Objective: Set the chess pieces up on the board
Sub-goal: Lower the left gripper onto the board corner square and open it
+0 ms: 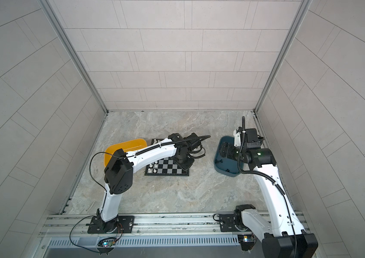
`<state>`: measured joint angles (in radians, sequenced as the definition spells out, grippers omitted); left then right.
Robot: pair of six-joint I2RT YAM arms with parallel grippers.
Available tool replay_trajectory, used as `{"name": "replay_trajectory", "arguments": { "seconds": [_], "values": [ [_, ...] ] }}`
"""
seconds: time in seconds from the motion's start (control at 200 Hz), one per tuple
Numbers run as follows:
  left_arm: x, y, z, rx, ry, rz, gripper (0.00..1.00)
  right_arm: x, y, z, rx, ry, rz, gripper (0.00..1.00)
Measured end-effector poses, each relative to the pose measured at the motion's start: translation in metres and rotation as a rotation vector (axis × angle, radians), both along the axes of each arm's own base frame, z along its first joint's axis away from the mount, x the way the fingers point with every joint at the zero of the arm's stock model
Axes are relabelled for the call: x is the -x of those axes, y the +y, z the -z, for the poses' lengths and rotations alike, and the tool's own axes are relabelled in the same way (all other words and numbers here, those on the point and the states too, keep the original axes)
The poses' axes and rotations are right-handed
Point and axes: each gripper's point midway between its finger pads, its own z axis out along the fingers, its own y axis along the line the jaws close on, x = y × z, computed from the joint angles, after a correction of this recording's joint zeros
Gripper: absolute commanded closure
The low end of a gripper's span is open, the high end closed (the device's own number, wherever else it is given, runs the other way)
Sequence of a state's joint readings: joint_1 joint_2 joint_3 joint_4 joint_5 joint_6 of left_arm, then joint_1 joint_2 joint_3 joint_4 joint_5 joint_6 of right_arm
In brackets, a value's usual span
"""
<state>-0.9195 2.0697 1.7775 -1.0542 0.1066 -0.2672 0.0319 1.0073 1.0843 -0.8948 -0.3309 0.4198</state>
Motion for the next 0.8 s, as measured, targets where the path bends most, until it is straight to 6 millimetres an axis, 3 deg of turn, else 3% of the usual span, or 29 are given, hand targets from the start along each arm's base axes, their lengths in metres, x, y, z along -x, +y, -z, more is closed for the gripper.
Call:
{"name": "replay_trajectory", "arguments": {
  "seconds": [0.175, 0.455, 0.801],
  "values": [
    [0.001, 0.0, 0.005, -0.006, 0.014, 0.013, 0.6, 0.0, 0.0, 0.0, -0.006, -0.002, 0.005, 0.17],
    [0.006, 0.003, 0.039, -0.07, 0.081, 0.025, 0.61, 0.0, -0.005, 0.005, -0.016, 0.007, 0.024, 0.18],
    [0.007, 0.003, 0.045, -0.08, 0.094, 0.025, 0.6, 0.0, -0.006, 0.007, -0.031, 0.012, 0.029, 0.18]
  ]
}}
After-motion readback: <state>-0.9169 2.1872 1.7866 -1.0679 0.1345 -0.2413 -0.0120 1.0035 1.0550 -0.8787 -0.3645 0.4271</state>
